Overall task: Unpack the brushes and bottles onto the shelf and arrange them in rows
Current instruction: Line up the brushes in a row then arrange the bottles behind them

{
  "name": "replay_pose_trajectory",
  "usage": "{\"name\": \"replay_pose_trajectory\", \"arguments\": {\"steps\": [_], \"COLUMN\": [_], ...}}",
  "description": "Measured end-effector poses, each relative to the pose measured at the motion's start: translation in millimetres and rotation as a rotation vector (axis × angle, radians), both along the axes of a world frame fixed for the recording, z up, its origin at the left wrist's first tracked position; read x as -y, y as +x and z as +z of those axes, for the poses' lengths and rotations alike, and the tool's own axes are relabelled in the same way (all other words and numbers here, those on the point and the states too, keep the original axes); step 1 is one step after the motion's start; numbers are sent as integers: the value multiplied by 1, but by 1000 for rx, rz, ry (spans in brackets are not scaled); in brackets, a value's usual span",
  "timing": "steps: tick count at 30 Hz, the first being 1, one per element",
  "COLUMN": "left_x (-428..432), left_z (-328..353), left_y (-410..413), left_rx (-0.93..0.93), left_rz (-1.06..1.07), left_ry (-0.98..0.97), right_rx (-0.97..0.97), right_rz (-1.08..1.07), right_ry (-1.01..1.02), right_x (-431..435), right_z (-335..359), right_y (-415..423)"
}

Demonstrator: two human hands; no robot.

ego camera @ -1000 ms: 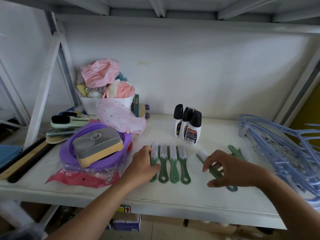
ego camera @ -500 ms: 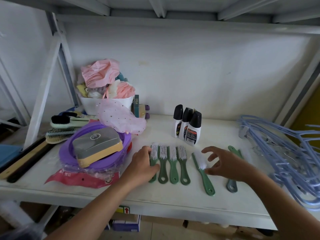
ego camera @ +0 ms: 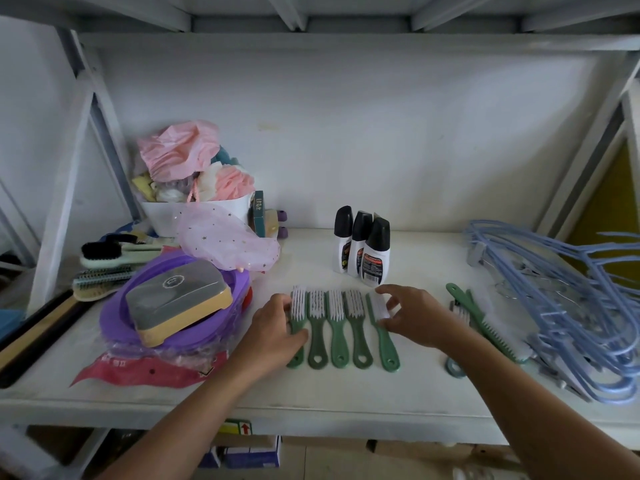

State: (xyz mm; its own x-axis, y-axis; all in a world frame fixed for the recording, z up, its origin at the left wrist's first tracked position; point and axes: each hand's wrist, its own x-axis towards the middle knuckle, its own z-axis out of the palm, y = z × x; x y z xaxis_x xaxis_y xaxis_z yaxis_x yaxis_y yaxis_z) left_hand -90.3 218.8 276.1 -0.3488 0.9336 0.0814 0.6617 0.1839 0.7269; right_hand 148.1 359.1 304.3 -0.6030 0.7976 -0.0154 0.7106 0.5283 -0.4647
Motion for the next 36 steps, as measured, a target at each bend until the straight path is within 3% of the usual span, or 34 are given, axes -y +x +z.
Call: {"name": "replay_pose_trajectory", "arguments": {"steps": [36], "left_x": [5], "left_z": [8], "left_y": [3], "left_rx": [15], "left_rz": [-8], "left_ry": [-37], "right_rx": [-41], "right_rz": [-36], "right_ry": [7], "right_x": [1], "right_z": [-6], "right_y": [-12]}}
